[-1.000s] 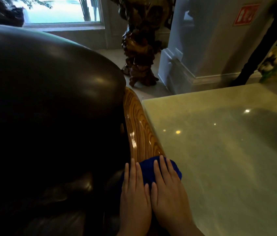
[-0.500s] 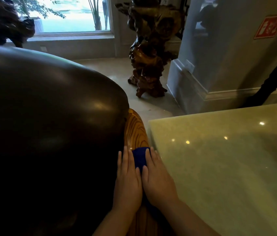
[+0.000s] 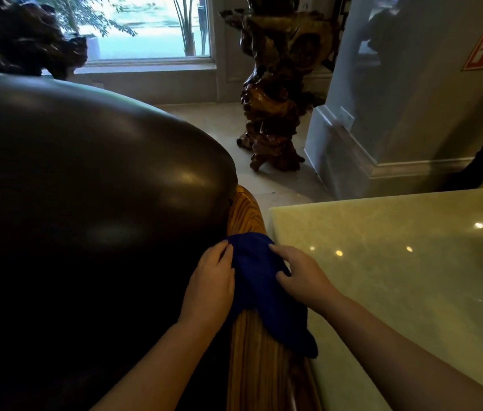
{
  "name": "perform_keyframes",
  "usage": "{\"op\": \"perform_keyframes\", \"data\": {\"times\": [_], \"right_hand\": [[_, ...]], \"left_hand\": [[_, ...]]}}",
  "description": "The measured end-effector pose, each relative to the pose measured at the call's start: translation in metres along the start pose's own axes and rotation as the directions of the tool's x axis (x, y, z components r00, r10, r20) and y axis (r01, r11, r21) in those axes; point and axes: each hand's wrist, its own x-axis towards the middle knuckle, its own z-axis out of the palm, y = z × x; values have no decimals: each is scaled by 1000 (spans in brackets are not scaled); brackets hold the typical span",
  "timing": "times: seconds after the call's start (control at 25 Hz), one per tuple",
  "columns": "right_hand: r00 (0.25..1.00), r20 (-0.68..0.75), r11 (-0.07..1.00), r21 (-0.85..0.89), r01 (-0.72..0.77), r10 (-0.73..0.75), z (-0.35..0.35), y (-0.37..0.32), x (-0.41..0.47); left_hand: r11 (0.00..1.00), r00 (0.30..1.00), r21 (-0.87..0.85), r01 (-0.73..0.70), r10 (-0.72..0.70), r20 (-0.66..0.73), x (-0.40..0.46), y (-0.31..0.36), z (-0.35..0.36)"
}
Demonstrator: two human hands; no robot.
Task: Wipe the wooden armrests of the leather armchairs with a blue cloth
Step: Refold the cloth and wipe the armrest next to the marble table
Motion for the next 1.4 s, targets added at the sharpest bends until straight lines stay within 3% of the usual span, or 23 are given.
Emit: {"op": "perform_keyframes", "data": {"times": [0.08,0.2,0.32,0.6,0.96,1.4], "right_hand": [[999,28,1000,4,-19,18,-1,-1,0],[997,-62,999,-7,-44,43,2,-2,-7],[991,-112,997,-18,-79,76,2,-2,-27],[994,54,984,-152,-90,99,-34,-35,-60],[999,-31,978,-209,1,-7,-159,-135,-105],[960,-77,932,-273,239,-269,-318,-320,-209]], "left_hand": [[1000,999,-10,21,-21,48,2,5,1],[995,999,-84,49,-51,-17,-3,12,6],[981,994,-160,108,-100,52,-17,18,7],[992,954,17,121,-121,273,-27,43,-42],[979,975,-148,140,-110,194,-19,135,-177],[982,990,-180,-62,84,117,-63,243,-393]]}}
